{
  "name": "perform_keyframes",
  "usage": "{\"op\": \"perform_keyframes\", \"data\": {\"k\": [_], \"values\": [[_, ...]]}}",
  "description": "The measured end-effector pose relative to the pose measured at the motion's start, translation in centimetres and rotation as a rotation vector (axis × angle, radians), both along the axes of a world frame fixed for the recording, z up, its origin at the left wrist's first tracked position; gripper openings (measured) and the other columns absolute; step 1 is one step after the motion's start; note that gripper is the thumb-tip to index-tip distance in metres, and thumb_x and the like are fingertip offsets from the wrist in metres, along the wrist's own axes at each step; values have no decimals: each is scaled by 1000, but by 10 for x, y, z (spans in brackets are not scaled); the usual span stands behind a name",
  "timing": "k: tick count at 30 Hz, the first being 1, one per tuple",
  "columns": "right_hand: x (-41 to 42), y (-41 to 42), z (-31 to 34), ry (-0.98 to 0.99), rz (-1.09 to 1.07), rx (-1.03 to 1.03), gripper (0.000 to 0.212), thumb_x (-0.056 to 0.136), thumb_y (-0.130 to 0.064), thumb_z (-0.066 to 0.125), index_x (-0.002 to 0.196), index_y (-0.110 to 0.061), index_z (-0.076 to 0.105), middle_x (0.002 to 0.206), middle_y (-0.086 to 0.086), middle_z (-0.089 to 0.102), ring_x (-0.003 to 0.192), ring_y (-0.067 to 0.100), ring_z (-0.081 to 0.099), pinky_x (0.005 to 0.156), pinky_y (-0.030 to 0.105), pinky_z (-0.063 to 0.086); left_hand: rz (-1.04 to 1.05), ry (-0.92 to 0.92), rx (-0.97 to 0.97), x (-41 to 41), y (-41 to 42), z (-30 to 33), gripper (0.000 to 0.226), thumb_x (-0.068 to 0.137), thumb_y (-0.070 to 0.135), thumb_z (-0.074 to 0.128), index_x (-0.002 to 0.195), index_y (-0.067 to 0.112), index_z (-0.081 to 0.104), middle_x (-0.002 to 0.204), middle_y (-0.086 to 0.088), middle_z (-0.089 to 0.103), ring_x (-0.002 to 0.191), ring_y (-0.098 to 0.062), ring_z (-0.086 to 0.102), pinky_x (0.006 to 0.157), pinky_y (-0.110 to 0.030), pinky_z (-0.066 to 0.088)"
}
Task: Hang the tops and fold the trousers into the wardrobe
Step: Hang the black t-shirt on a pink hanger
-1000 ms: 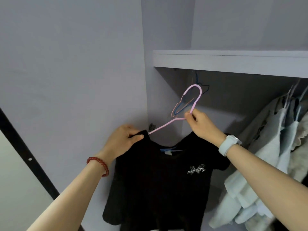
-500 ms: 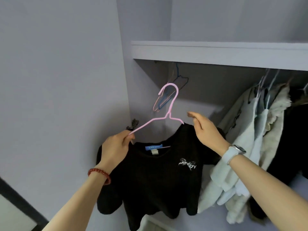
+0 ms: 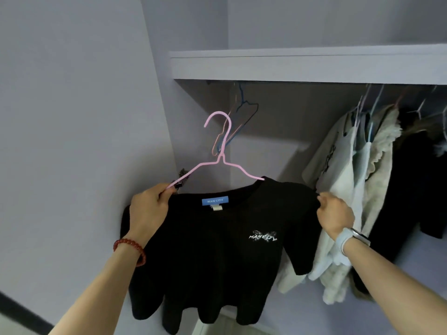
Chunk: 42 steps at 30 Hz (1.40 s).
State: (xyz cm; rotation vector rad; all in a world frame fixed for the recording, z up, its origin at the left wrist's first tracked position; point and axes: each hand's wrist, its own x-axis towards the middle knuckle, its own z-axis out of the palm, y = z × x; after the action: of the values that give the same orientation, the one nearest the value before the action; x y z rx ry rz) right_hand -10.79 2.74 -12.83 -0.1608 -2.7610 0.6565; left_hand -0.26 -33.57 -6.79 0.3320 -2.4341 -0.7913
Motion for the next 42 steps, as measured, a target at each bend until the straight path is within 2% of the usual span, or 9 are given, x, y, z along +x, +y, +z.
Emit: {"op": "perform_keyframes", "data": {"k": [3, 6, 9, 13, 19, 25, 31, 37, 42], "values": [[11, 4, 0, -126, 49, 142, 44, 85, -6, 48, 128, -13, 51, 133, 10, 48, 121, 29, 44, 91, 39, 34, -80, 5, 23, -7, 6, -8, 18, 91, 12, 57, 99, 6, 72, 87, -12, 71, 82, -31, 64, 78, -28, 44], [19, 5, 6, 61, 365, 182, 56, 91, -11, 48, 144, -16, 31, 146, 3, 34, 134, 21, 32, 107, 37, 25, -159, -16, 11, -13, 9, -13, 15, 90, 8, 58, 91, 4, 72, 87, -11, 71, 83, -26, 64, 75, -20, 38], [21, 5, 5, -17, 521, 304, 43, 98, -30, 38, 138, -14, 40, 125, 5, 50, 118, 25, 48, 96, 33, 35, -212, -12, -21, -23, 19, -14, 16, 91, 4, 55, 87, 2, 71, 85, -10, 71, 79, -23, 62, 70, -14, 34], [26, 14, -8, 63, 575, 335, 37, 98, -32, 31, 94, -5, 55, 89, 7, 53, 80, 28, 56, 68, 40, 48, -279, -27, -72, -38, 38, -19, 28, 86, -16, 45, 95, -4, 69, 82, -15, 69, 78, -25, 61, 73, -13, 35], [38, 45, -1, 188, 483, 367, 19, 92, -15, 49, 79, -4, 57, 82, 7, 53, 50, 23, 51, 46, 27, 44, -449, 32, -153, -78, 69, -24, 20, 88, -9, 50, 92, -3, 68, 82, -20, 67, 79, -32, 64, 74, -27, 42], [50, 73, 15, 242, 272, 344, 6, 88, -11, 61, 90, -7, 63, 81, 5, 59, 68, 23, 63, 54, 33, 52, -440, 108, -93, -115, 82, -19, 19, 92, -4, 49, 95, -6, 68, 88, -22, 69, 82, -33, 66, 79, -35, 48], [66, 75, 26, 39, 236, 320, 25, 96, -30, 44, 104, -11, 57, 95, 4, 62, 84, 25, 63, 71, 34, 47, -494, 127, -86, -143, 102, -16, 23, 89, -11, 44, 91, -10, 67, 87, -26, 67, 80, -40, 64, 75, -39, 48], [67, 61, 39, 221, 213, 541, 36, 95, -38, 28, 76, -18, 50, 41, -1, 51, 31, 16, 49, 35, 21, 20, -558, 25, -83, -166, 123, 6, 24, 90, -7, 45, 108, -7, 62, 105, -27, 62, 98, -40, 59, 86, -40, 42], [54, 18, 58, 192, -16, 384, 29, 100, -30, 33, 95, -11, 54, 81, 8, 69, 78, 32, 65, 60, 34, 44, -501, 42, -303, -173, 141, 31, 53, 91, 14, 52, 141, 16, 35, 142, -14, 34, 132, -32, 31, 110, -47, 26]]}}
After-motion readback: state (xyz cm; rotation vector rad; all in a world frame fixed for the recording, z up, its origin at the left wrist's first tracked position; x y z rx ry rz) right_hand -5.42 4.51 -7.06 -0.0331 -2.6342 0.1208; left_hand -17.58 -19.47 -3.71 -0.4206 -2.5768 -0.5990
